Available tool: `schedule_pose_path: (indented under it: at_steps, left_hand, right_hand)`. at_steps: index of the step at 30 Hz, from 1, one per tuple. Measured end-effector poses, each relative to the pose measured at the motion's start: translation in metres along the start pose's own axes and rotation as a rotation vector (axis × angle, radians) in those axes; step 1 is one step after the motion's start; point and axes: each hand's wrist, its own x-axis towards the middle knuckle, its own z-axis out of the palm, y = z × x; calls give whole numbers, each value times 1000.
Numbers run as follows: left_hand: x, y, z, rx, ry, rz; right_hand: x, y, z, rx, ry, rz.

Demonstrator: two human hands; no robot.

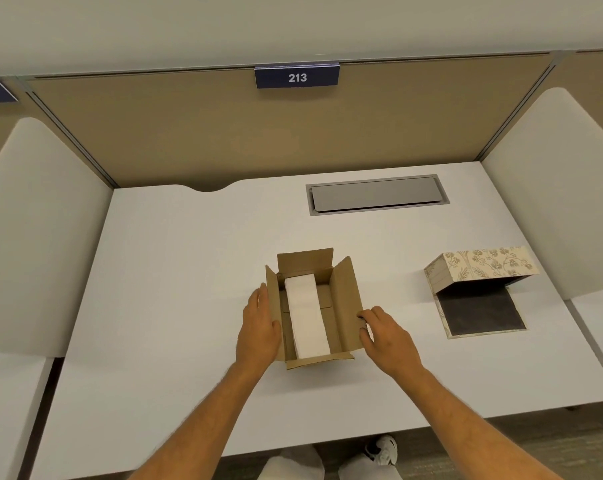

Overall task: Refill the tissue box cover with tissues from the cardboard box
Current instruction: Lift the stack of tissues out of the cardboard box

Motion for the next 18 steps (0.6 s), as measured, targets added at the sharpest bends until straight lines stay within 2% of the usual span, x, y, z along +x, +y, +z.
schedule_pose_path:
  at_steps: [2,5,8,11,16,18]
  left_hand:
    - [3,6,-1,175,1,175]
    - [8,15,5,407,-94,397]
    - [13,24,16,403,-159,459]
    - [17,35,27,199,-194,305]
    - [30,45,45,-276,-161,-145]
    - [38,44,53,-401,-150,-248]
  right_hand:
    - [2,-6,-2,-46,62,-67]
    - [6,-19,-5,-101,130,-223]
    - [11,-36,-6,-54,124,-324]
    - [18,-53,-3,84,87,-285]
    - [39,-73,18,229,-4,-20]
    - [48,-76,29,280,-82,93]
